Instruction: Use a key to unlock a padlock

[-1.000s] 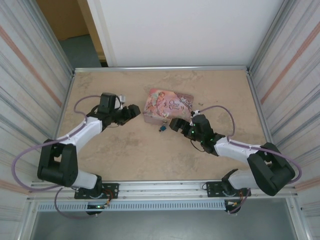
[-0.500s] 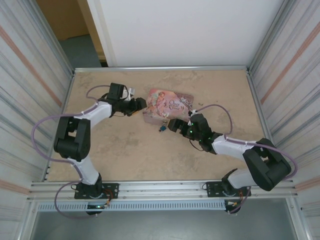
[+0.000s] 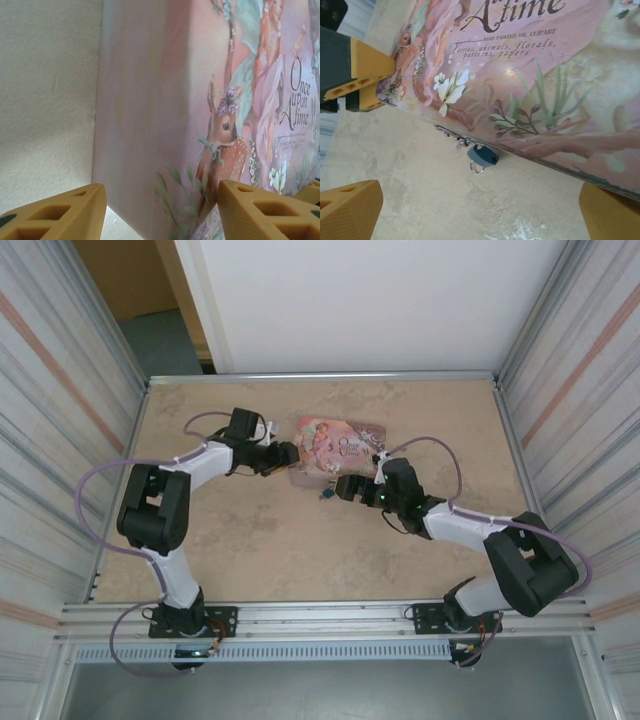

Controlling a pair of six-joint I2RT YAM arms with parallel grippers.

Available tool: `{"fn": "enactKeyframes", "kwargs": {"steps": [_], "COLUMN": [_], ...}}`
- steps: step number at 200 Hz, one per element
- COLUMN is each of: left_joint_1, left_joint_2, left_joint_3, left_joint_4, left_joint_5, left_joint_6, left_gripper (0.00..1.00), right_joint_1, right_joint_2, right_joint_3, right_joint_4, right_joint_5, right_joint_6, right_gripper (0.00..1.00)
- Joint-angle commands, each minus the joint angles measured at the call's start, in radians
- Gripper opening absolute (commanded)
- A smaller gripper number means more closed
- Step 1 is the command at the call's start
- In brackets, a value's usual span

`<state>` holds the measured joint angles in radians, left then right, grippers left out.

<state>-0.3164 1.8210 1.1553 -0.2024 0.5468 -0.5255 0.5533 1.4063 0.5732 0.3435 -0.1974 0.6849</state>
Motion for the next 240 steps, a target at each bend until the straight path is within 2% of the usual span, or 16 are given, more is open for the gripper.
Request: {"fn": "enactKeyframes", "kwargs": {"steps": [1, 48, 83, 134, 187, 214, 240], "left_joint_1": [-0.026, -0.059, -0.065, -0.063, -0.047, -0.049, -0.05], "left_joint_2": [-0.026, -0.1, -0.137, -0.205, -0.348, -0.375, -0.346], "left_joint_3": [-0.072, -0.184, -0.201, -0.185, -0.165, -0.141, -0.074], "left_joint_4": [-0.045, 0.011, 0.007, 0.003, -0.056, -0.065, -0.115], "left_joint_5": [-0.046, -0.074, -0.079, -0.039, -0.034, -0.007, 0.013], "left_joint_6": [-0.016, -0.073, -0.075, -0.077, -0.059, -0.058, -0.02], "left_gripper": [0.59, 0.59, 0.59, 0.59, 0.57, 0.47, 0.3], "right_joint_1": [-0.038, -0.099, -0.115, -0.116, -0.127, -0.127, -0.127], "right_joint_2": [0.02, 0.094, 0.11, 0.018, -0.101, -0.106, -0.055], "right_joint_3": [0.041, 0.09, 0.093, 0.021, -0.106, -0.151, -0.145], "right_joint_4": [-0.018, 0.046, 0.08, 0.05, 0.1, 0.175, 0.208], "right_joint_5": [-0.054, -0.139, -0.157, -0.148, -0.213, -0.261, -0.286], "right_joint_6": [-0.099, -0.139, -0.146, -0.188, -0.247, -0.282, -0.28], "right_gripper": [0.99, 0.99, 0.99, 0.99, 0.99, 0.99, 0.93]}}
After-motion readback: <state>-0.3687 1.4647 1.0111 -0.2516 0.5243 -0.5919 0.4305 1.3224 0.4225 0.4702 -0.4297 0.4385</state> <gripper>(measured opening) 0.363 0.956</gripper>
